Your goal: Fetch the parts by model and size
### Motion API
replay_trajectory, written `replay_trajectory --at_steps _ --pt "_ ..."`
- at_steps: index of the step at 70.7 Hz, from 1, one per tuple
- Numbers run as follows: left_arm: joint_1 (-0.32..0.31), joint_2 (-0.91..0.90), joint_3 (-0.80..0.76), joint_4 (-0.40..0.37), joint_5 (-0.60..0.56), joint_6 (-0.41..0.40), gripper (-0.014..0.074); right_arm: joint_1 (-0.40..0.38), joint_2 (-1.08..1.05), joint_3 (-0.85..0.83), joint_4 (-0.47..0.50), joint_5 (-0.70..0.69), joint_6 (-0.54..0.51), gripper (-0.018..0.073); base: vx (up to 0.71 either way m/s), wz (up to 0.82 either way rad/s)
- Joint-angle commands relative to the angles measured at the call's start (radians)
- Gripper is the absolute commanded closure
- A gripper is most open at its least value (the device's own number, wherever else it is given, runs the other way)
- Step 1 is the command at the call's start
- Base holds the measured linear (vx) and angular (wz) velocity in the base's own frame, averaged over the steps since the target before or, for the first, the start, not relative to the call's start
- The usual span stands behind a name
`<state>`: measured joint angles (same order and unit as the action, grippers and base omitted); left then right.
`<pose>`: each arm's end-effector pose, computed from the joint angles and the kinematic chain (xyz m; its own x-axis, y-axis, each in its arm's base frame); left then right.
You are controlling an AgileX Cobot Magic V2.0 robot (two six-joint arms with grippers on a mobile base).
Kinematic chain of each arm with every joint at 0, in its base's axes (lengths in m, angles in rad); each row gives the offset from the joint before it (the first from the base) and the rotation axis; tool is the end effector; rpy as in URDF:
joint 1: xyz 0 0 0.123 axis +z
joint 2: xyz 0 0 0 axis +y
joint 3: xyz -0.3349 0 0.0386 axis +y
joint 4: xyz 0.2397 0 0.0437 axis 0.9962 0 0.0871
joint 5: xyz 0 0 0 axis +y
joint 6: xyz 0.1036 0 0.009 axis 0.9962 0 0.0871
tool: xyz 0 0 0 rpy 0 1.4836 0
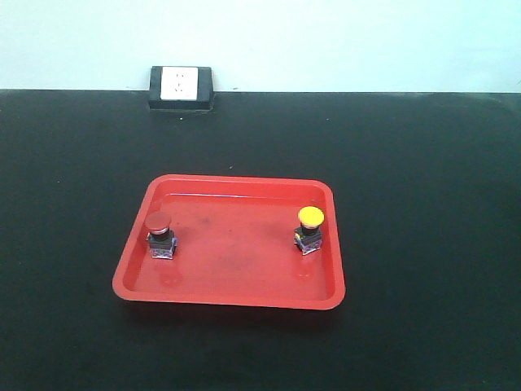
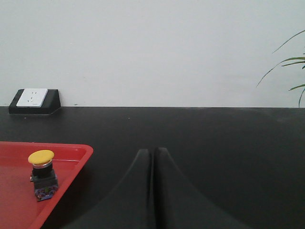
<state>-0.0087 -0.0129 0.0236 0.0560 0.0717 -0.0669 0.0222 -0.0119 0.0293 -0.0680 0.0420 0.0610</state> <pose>0.0088 0.0003 0.1989 0.0049 -0.0111 -0.9999 0.0047 0.9999 -0.0111 0.0090 -0.0001 0.2000 0.0280 -0.0063 -0.9996 -0.0192 0.9998 -0.0069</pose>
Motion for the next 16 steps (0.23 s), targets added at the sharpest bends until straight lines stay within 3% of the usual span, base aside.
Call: replay_trajectory --at_steps 1,16 --pt "0.002 -0.013 -0.012 -0.002 -0.072 -0.002 0.0603 -0.005 -0.008 0.006 -0.003 -0.07 -0.001 0.0569 0.0 0.0" --pt "0.002 -0.013 -0.012 -0.002 -0.072 -0.002 0.0603 -0.005 -0.008 0.006 -0.003 -0.07 -0.001 0.0569 0.0 0.0"
